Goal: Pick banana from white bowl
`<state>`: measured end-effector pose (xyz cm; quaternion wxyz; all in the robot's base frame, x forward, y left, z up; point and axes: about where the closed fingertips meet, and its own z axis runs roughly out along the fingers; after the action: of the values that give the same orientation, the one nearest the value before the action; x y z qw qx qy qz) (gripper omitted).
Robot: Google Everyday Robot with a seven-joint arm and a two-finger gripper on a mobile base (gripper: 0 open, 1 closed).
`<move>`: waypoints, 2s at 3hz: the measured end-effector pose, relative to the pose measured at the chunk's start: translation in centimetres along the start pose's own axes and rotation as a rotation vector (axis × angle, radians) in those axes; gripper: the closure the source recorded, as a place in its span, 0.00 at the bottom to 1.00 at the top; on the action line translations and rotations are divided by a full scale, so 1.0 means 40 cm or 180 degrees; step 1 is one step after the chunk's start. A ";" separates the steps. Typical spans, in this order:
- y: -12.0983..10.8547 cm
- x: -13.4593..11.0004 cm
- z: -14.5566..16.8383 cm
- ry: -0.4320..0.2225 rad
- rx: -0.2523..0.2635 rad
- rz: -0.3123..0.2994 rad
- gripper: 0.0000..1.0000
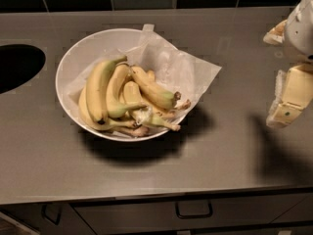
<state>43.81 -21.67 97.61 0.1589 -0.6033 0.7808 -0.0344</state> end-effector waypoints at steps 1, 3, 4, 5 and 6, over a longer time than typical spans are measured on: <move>0.000 0.000 0.000 0.0000 0.0000 -0.0001 0.00; 0.047 -0.159 -0.033 -0.0055 -0.0046 -0.0534 0.00; 0.047 -0.160 -0.033 -0.0056 -0.0047 -0.0533 0.00; 0.046 -0.230 -0.008 -0.0259 -0.0133 -0.0399 0.00; 0.045 -0.352 0.030 -0.0611 -0.0128 -0.0387 0.00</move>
Offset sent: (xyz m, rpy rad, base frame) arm -0.0022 0.0308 0.0042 -0.0276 0.0313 0.0790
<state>45.58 -7.61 98.95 0.2185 -0.6531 0.7244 0.0296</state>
